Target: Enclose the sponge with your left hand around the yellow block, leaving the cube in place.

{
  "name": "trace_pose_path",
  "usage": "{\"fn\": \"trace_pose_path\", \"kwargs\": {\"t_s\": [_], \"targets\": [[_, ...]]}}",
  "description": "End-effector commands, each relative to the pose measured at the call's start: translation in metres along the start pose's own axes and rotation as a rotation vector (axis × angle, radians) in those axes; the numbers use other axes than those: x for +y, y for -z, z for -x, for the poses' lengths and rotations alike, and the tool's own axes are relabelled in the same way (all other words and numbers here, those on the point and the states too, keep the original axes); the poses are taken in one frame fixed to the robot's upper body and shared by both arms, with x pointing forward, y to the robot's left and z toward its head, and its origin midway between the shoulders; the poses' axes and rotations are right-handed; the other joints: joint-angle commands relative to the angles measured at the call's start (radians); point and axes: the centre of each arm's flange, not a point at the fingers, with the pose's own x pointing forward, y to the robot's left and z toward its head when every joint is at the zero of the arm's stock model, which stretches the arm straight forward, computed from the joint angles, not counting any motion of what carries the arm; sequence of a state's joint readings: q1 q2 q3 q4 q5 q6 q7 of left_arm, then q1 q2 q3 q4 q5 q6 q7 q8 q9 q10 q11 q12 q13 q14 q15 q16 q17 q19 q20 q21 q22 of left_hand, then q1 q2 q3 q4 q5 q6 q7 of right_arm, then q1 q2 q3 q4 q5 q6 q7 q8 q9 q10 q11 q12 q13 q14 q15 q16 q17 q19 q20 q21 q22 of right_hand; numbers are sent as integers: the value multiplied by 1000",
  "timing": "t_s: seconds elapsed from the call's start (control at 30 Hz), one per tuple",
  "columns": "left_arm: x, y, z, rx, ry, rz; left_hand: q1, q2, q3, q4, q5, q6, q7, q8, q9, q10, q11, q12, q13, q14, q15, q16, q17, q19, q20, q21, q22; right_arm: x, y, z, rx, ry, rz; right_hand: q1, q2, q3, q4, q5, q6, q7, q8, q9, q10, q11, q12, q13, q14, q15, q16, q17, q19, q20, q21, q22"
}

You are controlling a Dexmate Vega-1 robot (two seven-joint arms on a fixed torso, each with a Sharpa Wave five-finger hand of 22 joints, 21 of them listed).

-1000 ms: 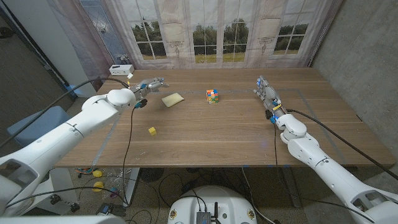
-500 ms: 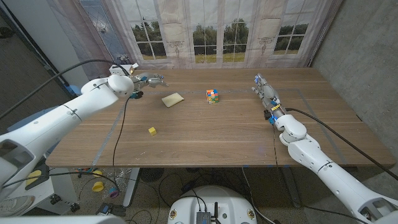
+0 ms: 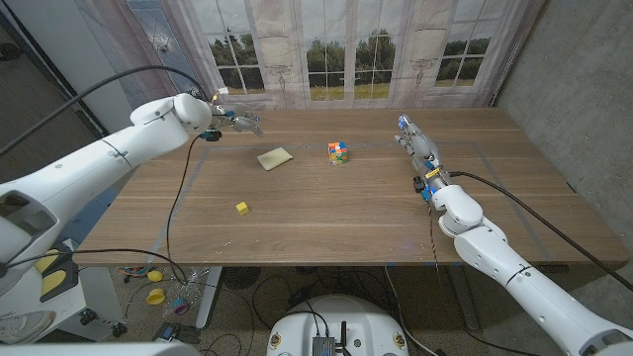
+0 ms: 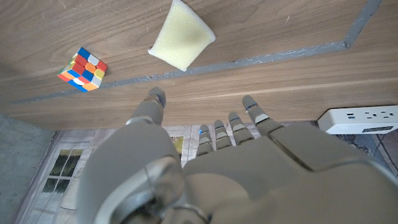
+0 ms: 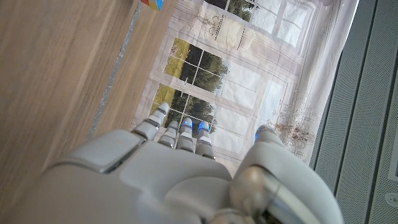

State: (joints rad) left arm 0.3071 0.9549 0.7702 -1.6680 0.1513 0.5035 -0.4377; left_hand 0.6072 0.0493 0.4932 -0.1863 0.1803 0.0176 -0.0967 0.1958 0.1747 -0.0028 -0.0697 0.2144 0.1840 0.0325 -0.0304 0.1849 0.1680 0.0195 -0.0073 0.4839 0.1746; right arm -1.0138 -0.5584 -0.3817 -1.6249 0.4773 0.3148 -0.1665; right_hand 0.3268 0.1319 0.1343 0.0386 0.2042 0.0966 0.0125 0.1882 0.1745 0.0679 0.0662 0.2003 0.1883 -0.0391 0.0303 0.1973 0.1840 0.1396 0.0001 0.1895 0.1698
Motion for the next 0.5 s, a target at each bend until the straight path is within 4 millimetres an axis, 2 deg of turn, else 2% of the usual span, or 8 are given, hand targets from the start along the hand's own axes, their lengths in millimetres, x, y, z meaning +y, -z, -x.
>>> {"fn": "trace_pose_path", "kwargs": {"t_s": [0.03, 0.33, 0.37, 0.47, 0.5], "targets": [[19, -15, -8, 22, 105, -202, 18, -6, -3, 1, 0, 1, -12, -3, 3, 4, -6, -3, 2, -4, -13, -2, 2, 8, 0, -3, 3, 28, -16, 23, -41, 15, 27, 4, -6, 5, -2, 4, 10, -4, 4, 5, 7, 1, 9, 3, 6, 1, 7, 3, 8, 1, 10, 3], [28, -24, -14, 24, 139, -341, 48, -45, -15, 0, 6, 17, -26, 4, 3, 16, -23, -2, 2, -1, -15, -1, 3, 14, 1, -13, 3, 47, -18, 39, -53, 49, 32, 4, -6, 6, -3, 4, 14, -4, 4, 5, 13, 2, 10, 3, 10, 1, 6, 3, 14, 3, 11, 3], [28, -24, -15, 25, 144, -356, 55, -51, -17, 0, 7, 19, -25, 4, 3, 18, -29, -2, 2, -1, -17, -1, 3, 15, 3, -15, 3, 49, -18, 41, -55, 53, 32, 4, -6, 6, -3, 4, 14, -5, 4, 5, 14, 2, 10, 3, 11, 2, 7, 3, 14, 3, 11, 3], [29, -27, -18, 27, 160, -396, 67, -62, -21, 0, 10, 29, -26, 8, 4, 18, -24, -3, 3, -2, -14, -2, 3, 17, 11, -18, 3, 55, -18, 45, -59, 65, 33, 4, -7, 6, -3, 4, 14, -4, 4, 5, 15, 2, 10, 3, 12, 1, 6, 3, 17, 2, 12, 3], [30, -28, -20, 26, 166, -411, 78, -71, -23, 1, 12, 41, -28, 12, 4, 19, -33, -3, 3, -3, -14, -2, 3, 18, 13, -21, 3, 57, -18, 46, -60, 67, 34, 4, -7, 6, -4, 4, 14, -4, 4, 5, 15, 2, 10, 3, 13, 1, 6, 3, 17, 3, 12, 3]]}}
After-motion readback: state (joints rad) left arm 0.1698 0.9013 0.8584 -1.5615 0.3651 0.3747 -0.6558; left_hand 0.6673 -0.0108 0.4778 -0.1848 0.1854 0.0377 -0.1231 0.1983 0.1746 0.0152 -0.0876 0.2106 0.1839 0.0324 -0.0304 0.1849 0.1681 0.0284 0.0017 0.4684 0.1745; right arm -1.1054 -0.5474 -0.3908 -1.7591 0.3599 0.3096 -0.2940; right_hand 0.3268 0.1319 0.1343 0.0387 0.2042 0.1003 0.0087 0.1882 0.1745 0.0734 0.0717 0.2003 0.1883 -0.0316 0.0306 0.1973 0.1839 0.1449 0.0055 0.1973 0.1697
